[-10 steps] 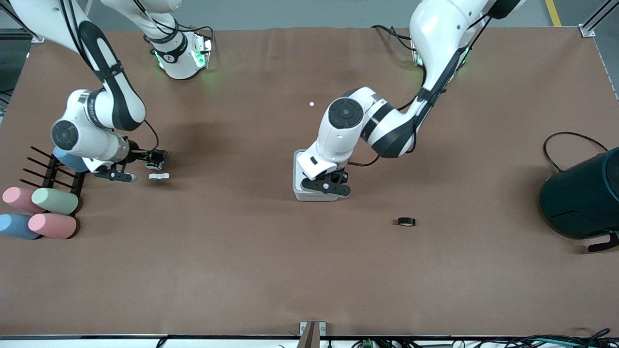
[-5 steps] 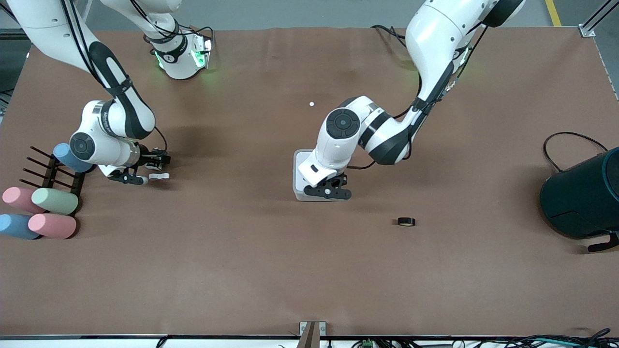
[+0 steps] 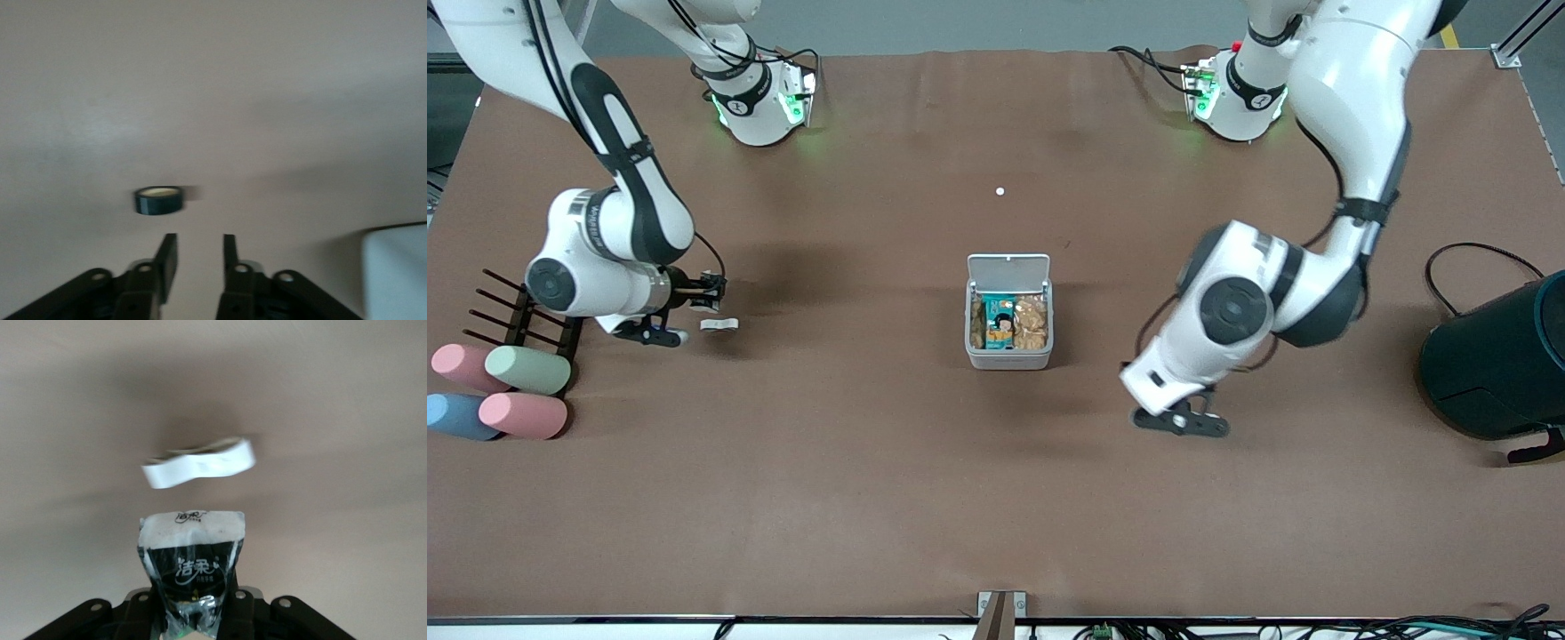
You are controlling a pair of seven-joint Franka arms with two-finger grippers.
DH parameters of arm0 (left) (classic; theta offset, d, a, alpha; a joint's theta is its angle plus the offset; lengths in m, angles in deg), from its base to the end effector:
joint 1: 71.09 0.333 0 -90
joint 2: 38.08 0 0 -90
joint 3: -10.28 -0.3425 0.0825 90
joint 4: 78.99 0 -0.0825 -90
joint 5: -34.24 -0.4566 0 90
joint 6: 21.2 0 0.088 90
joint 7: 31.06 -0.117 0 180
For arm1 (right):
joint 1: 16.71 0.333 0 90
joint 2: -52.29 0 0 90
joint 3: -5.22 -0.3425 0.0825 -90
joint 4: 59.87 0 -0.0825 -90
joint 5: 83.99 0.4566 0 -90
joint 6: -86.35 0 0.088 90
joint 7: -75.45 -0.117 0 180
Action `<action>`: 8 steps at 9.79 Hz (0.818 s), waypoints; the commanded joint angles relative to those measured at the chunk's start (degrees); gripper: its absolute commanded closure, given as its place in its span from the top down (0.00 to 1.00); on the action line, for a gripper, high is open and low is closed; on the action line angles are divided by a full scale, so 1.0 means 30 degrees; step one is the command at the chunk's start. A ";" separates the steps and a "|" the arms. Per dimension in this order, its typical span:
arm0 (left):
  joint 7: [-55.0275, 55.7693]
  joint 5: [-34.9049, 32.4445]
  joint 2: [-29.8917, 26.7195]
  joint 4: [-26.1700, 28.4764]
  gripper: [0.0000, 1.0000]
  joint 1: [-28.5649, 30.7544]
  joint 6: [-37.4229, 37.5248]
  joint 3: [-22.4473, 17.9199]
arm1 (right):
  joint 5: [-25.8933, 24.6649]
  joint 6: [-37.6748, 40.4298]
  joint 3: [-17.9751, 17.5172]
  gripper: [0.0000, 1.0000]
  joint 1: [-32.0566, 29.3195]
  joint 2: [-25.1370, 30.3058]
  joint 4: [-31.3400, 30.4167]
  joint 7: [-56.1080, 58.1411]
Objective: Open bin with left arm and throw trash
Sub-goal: 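Move the left gripper to the tape roll while the right gripper lifts the packet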
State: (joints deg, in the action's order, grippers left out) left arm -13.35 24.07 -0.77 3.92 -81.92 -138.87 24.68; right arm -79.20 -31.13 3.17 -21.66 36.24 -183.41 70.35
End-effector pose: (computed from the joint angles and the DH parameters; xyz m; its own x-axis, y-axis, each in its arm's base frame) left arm 0.7352 -0.2979 0.2879 0.9857 -0.1670 -0.0205 -0.1673 -0.9859 -0.0105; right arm 0.5700 -0.0231 0.2039 0.9083 -0.1706 -0.3818 -0.1968 -0.9800 -0.0302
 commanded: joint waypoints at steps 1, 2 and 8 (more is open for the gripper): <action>-0.0541 -0.0535 0.1211 -0.0008 1.00 -0.0054 -0.0737 0.0063 | 0.0893 0.3954 -0.0135 0.00 0.2222 0.0251 0.4357 -0.3055; -0.0484 -0.0507 0.1622 0.0079 1.00 0.0004 -0.1175 0.0063 | 0.1300 0.5453 -0.0164 0.00 0.3308 0.0163 0.6905 -0.3684; -0.0513 -0.0536 0.1890 0.2185 1.00 0.1381 -0.4073 0.0005 | 0.5494 0.0425 -0.0106 0.00 0.9809 -0.2205 1.3112 -1.3025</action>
State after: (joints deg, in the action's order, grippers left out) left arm -15.19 23.74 5.86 8.07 -78.03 -148.83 24.36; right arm -63.91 -24.60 2.20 3.84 33.04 -146.67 35.47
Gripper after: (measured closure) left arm 0.000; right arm 0.670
